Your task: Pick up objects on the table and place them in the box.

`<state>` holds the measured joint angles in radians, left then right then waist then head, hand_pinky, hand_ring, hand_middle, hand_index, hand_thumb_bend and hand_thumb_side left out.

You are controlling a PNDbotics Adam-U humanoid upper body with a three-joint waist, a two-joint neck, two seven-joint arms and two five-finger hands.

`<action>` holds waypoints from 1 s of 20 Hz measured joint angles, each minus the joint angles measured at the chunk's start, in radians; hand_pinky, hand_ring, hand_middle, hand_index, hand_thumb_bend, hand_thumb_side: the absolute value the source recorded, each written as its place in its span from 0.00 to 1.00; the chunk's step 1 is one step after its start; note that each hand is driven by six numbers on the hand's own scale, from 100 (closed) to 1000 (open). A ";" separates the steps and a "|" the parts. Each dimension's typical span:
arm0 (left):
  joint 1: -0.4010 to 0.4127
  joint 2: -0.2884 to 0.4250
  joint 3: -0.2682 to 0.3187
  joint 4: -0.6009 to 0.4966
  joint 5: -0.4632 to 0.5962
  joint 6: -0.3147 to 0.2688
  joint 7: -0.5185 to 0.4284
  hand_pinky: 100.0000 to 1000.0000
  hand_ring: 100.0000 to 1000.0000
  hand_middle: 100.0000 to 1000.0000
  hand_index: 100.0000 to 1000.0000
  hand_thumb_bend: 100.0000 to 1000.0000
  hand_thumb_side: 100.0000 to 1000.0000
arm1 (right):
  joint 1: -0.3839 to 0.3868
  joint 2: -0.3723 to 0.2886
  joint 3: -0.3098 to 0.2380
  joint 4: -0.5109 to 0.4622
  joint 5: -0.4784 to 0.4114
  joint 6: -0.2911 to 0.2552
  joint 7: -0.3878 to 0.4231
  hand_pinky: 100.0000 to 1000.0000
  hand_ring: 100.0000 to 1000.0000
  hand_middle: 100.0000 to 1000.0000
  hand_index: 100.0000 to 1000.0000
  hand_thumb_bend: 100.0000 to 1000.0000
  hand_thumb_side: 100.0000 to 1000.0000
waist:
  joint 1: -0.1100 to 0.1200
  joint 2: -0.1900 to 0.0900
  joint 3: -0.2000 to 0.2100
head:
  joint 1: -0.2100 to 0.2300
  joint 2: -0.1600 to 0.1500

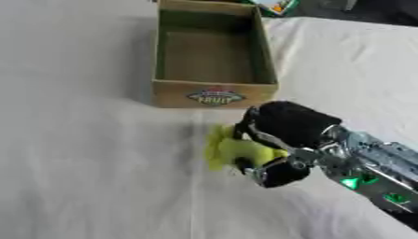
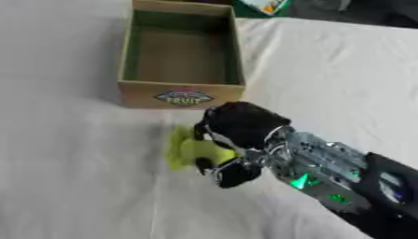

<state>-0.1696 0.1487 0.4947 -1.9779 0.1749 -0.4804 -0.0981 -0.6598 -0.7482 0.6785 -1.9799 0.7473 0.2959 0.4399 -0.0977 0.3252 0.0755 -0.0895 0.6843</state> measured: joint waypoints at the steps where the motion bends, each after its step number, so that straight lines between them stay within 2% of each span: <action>1: 0.000 0.000 0.000 0.000 0.000 0.000 0.000 0.45 0.49 0.47 0.76 0.00 0.65 | -0.005 -0.008 -0.009 0.000 -0.006 -0.004 -0.013 0.59 0.47 0.27 0.45 0.00 0.16 | 0.000 0.000 0.000 | 0.000 0.000; 8: 0.004 0.000 0.000 0.000 0.000 -0.001 0.000 0.45 0.49 0.47 0.76 0.00 0.65 | -0.067 -0.070 -0.078 0.000 -0.041 -0.037 -0.096 0.60 0.47 0.27 0.44 0.00 0.14 | 0.002 -0.005 0.000 | 0.004 0.001; 12: 0.011 0.000 0.000 0.000 -0.001 -0.003 -0.001 0.45 0.49 0.47 0.76 0.00 0.65 | -0.109 -0.101 -0.136 -0.003 -0.065 -0.037 -0.137 0.61 0.46 0.27 0.45 0.00 0.13 | 0.004 -0.008 0.000 | 0.004 0.000; 20: 0.020 -0.008 -0.001 0.000 -0.001 -0.010 -0.007 0.45 0.49 0.47 0.76 0.00 0.65 | -0.210 -0.103 -0.223 -0.005 -0.132 0.059 -0.131 0.61 0.44 0.25 0.45 0.00 0.14 | 0.012 -0.010 0.006 | -0.003 -0.001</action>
<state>-0.1495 0.1409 0.4941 -1.9779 0.1744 -0.4901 -0.1046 -0.8698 -0.8515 0.4554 -1.9853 0.6149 0.3545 0.3087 -0.0856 0.3150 0.0816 -0.0925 0.6834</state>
